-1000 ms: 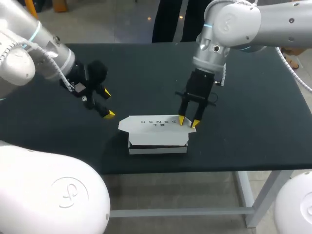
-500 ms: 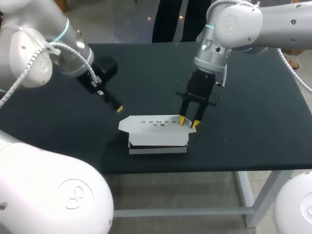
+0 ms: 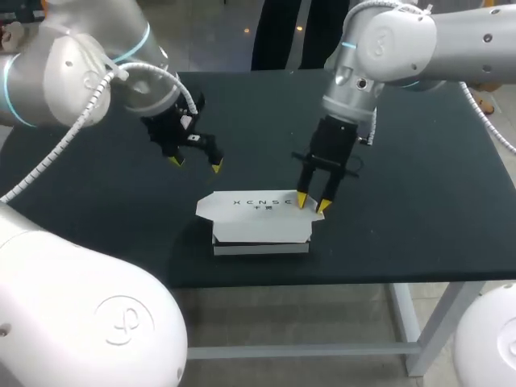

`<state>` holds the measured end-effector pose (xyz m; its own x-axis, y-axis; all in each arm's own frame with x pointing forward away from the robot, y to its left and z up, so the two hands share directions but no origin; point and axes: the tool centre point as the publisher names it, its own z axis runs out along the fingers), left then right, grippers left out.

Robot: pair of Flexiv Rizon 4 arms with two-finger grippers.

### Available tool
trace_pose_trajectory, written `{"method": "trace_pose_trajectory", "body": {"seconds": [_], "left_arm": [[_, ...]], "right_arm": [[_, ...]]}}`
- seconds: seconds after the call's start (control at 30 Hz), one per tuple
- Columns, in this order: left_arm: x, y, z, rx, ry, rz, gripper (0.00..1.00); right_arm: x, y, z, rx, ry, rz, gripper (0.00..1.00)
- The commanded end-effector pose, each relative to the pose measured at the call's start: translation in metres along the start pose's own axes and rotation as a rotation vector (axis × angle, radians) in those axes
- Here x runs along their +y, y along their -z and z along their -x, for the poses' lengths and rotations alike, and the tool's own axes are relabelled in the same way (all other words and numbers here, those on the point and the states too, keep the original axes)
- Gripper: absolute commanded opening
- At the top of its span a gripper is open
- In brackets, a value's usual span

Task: Assemble the packaging by folding the flat box into shape, placing the metal phone stand inside, and closing the box properly

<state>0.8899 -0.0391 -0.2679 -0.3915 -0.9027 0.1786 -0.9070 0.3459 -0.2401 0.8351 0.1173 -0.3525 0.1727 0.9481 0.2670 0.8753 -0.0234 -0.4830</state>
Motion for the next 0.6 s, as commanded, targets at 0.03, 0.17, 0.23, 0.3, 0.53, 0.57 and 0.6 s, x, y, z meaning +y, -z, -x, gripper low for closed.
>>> {"method": "trace_pose_trajectory", "body": {"seconds": [0.03,0.17,0.23,0.3,0.53,0.57,0.6], "left_arm": [[-0.005,0.000,-0.005,-0.106,0.279,0.154,1.00],[-0.007,-0.008,-0.008,-0.053,0.447,0.196,1.00],[-0.005,-0.011,-0.010,-0.022,0.499,0.209,1.00],[-0.002,-0.013,-0.011,-0.003,0.533,0.212,1.00],[0.008,-0.019,-0.014,0.051,0.618,0.236,0.94],[0.009,-0.020,-0.015,0.046,0.620,0.231,0.95],[0.011,-0.022,-0.017,0.050,0.620,0.235,0.95]], "right_arm": [[-0.002,-0.001,-0.001,0.003,0.002,0.006,0.40],[-0.003,-0.003,0.000,0.005,0.003,0.007,0.40],[-0.003,-0.004,0.001,0.007,0.002,0.007,0.40],[-0.003,-0.004,0.002,0.010,0.000,0.008,0.40],[-0.002,-0.006,0.003,0.016,0.001,0.007,0.40],[-0.002,-0.006,0.003,0.016,0.001,0.007,0.40],[-0.002,-0.006,0.003,0.017,0.001,0.007,0.40]]}}
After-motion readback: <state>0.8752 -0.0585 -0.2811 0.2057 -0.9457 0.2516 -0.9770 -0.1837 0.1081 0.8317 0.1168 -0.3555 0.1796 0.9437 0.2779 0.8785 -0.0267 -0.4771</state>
